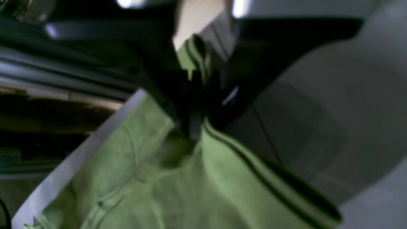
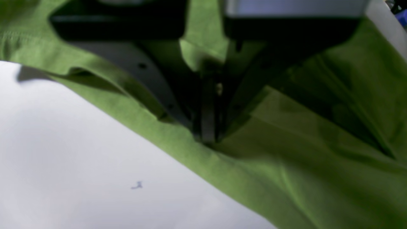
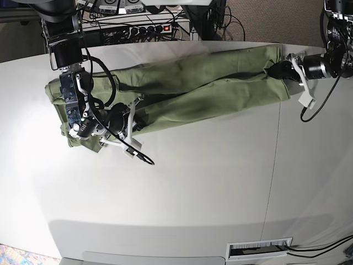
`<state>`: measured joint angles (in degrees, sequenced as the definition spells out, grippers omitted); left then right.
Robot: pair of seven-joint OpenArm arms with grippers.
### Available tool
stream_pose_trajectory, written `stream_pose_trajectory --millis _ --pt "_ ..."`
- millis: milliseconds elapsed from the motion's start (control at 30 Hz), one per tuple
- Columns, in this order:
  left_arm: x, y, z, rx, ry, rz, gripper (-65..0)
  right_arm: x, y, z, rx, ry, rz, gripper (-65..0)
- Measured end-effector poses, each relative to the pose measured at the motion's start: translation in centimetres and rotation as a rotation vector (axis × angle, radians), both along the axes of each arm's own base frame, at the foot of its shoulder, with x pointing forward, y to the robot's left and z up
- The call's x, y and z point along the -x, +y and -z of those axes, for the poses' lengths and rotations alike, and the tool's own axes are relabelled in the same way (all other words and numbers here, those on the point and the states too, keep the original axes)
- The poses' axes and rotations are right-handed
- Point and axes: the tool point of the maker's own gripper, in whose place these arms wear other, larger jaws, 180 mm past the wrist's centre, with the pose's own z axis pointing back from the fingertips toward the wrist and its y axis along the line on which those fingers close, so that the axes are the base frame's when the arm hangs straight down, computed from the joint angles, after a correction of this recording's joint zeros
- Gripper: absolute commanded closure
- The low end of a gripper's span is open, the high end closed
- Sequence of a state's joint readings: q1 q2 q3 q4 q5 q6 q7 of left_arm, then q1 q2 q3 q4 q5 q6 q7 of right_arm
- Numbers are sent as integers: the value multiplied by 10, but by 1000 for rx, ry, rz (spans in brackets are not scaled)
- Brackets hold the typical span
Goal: Fold the T-shirt properly
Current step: 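Fold the collar end toward the right gripper with the left gripper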
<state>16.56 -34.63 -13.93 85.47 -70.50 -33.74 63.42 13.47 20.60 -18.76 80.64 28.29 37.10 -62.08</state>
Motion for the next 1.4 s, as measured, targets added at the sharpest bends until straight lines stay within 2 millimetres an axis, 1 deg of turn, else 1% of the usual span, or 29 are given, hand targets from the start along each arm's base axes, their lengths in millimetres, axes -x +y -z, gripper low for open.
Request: stream_pose_trajectory --millis 33,100,233,300,367,433,567,633,700,767,800,900,1000,1100,1267,1333,1400 --pt "-2 2 -2 -3 -11 1 0 0 1 0 -4 2 1 0" --pt "-11 12 -5 -35 -36 -18 0 1 2 -1 -16 8 5 0" --pt "-37 44 -26 -85 -125 -92 0 1 3 -1 -27 12 6 0" --pt "-42 62 -36 -122 -145 -99 0 4 8 -2 -60 26 8 0" --pt "-44 75 -42 -154 -154 -100 0 8 18 -4 -122 46 10 0" --pt "-45 80 -47 -161 -158 -96 0 12 25 -8 -150 55 -3 0" --pt "-44 79 -49 -150 -151 -92 0 26 40 -20 -105 68 -81 0" --pt "-40 75 -50 -124 -133 -80 0 24 54 -31 -142 38 -106 0" --pt "-36 68 -54 -88 -131 -46 0 26 66 -34 -178 43 -116 0" --pt "-33 55 -64 -3 -148 -9 0 35 69 -28 -173 78 -123 0" --pt "-31 52 -66 6 -158 16 0 40 69 -25 -171 95 -125 0" --pt "-23 48 -65 -36 -142 85 0 44 70 -23 -174 102 -127 0" --pt "-25 34 -81 -51 -206 146 0 44 73 -26 -180 90 -131 0" --pt "-31 10 -104 -45 -310 209 0 44 71 -24 -166 88 -129 0" --pt "-28 -39 -135 15 -461 280 0 41 76 -27 -184 76 -126 0" --pt "-28 -52 -141 56 -493 268 0 40 74 -25 -169 71 -123 0" --pt "-29 -61 -142 108 -508 233 0 36 69 -28 -176 62 -101 0"
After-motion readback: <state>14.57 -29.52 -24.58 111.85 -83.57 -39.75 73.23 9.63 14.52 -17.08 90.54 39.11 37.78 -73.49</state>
